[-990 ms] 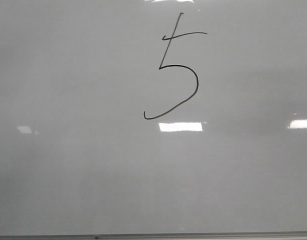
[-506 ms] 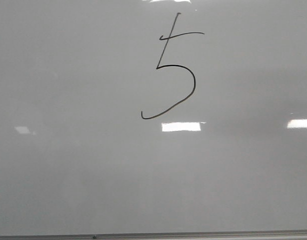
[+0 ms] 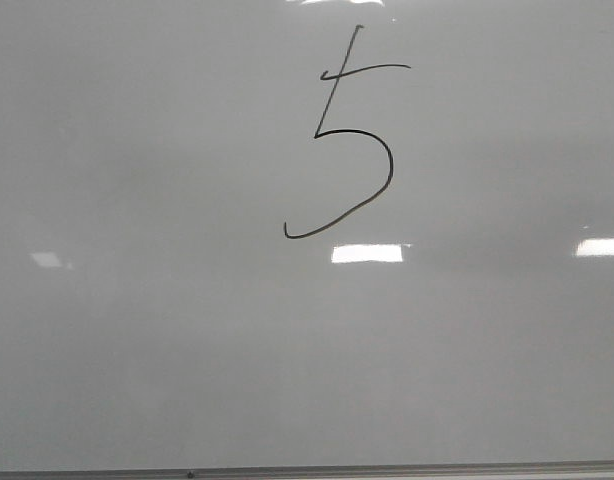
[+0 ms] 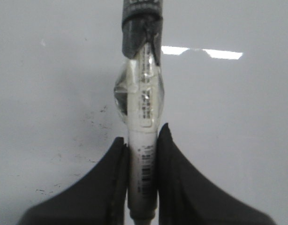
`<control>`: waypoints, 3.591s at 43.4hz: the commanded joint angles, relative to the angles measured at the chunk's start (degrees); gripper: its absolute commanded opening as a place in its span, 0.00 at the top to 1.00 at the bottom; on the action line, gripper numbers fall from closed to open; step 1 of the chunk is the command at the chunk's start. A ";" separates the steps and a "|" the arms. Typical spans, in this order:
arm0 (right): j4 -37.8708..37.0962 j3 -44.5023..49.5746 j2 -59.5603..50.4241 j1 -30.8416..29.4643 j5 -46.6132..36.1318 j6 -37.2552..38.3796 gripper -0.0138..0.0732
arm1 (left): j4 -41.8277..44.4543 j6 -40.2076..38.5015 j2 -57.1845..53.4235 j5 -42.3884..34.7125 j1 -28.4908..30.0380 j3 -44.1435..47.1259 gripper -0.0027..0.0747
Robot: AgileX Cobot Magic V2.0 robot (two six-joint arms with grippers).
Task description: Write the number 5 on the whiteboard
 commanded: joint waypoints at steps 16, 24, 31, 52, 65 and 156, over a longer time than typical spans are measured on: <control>1.14 -1.31 0.53 -0.37 -4.42 0.05 0.91 | 5.67 -1.28 13.88 -13.49 3.77 -1.98 0.93; 1.14 -1.31 0.53 -0.37 -4.42 0.05 0.91 | 6.05 -1.28 16.03 -15.84 4.59 -1.98 0.93; 1.14 -1.31 0.53 -0.37 -4.42 0.05 0.91 | 6.74 -1.04 17.20 -16.36 4.74 -1.98 0.92; 1.14 -1.31 0.53 -0.37 -4.42 0.05 0.91 | 6.74 -0.95 17.19 -16.53 4.79 -1.98 0.44; 1.14 -1.31 0.53 -0.37 -4.42 0.05 0.91 | 6.74 -0.95 14.76 -13.25 4.79 -1.98 0.42; 1.14 -1.31 0.53 -0.37 -4.42 0.05 0.91 | -20.60 26.31 -58.57 15.87 -4.66 19.49 0.99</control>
